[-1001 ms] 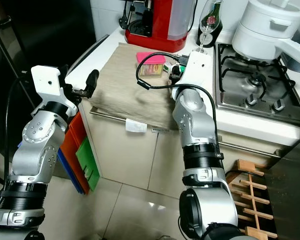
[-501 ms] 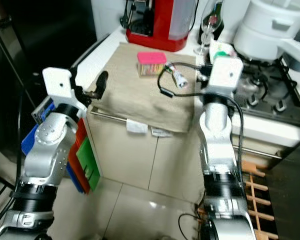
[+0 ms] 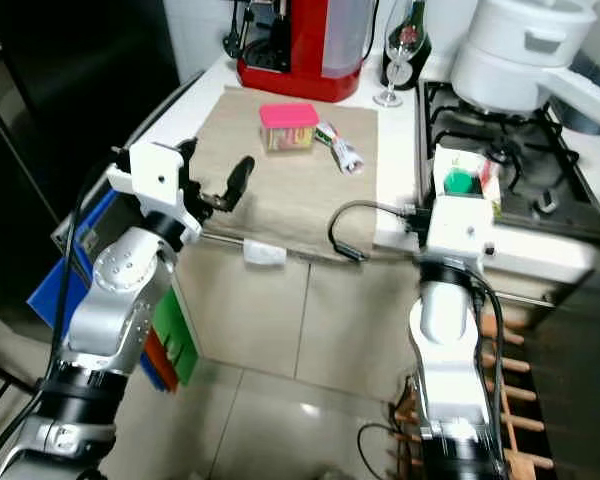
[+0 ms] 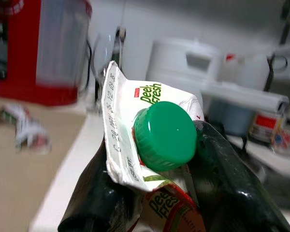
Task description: Restocking fridge
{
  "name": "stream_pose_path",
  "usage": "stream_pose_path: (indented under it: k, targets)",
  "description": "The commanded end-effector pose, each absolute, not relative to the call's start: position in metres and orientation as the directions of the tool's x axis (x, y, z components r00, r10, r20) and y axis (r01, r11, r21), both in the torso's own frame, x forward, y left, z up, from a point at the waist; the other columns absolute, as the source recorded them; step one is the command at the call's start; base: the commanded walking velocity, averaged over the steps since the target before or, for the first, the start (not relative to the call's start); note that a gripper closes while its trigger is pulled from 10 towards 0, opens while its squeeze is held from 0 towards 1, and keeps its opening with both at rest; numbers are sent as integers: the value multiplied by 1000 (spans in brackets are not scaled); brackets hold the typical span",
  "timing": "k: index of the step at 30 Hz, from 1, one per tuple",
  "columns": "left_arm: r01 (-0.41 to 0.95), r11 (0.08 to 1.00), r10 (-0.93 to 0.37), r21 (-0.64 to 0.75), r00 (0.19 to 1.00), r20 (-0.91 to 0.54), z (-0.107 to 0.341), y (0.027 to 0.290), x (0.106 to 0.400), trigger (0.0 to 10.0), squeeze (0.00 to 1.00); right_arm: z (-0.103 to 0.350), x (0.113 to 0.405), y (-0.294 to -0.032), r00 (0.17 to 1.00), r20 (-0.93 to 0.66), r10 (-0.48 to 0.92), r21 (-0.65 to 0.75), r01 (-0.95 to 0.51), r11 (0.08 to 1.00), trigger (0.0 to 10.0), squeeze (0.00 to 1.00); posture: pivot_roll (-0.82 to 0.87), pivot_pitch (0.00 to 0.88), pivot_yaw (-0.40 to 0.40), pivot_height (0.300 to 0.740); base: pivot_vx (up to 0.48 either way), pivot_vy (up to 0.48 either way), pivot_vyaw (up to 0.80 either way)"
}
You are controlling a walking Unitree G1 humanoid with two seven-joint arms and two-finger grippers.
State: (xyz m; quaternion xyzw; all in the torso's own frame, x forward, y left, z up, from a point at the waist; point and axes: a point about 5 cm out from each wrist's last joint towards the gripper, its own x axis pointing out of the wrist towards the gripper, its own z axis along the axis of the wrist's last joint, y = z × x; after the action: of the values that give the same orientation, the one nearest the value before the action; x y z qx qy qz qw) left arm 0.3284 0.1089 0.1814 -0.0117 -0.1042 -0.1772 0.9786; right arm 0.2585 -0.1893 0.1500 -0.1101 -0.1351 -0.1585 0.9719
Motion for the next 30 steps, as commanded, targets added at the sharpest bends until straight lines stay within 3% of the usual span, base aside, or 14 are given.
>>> stream_pose_path:
  k: [1, 8, 12, 24, 30]
  targets:
    - [355, 935, -349, -8, 922, 170, 172, 109, 329, 10000, 0, 152, 256, -187, 912, 296, -285, -176, 345, 922, 0, 0, -85, 0, 50, 740, 0, 0, 0]
    - [378, 926, -374, -2, 918, 133, 164, 100, 329, 10000, 0, 153, 274, -178, 932, 274, -236, -166, 288, 943, 0, 0, -112, 0, 85, 740, 0, 0, 0]
    - [380, 925, -378, 13, 915, 144, 167, 99, 329, 10000, 0, 152, 283, -169, 948, 253, -195, -158, 239, 958, 0, 0, -78, 0, 75, 740, 0, 0, -784]
    - [359, 932, -359, 39, 908, 217, 185, 102, 331, 10000, 0, 167, 298, -163, 938, 305, -164, -171, 223, 960, 0, 0, -57, 0, 41, 740, 0, 0, 0]
    - [362, 932, -354, 11, 905, 237, 193, 92, 334, 10000, 0, 164, 308, -167, 951, 256, -173, -104, 205, 973, 0, 0, -69, 0, 47, 740, 0, 0, 0]
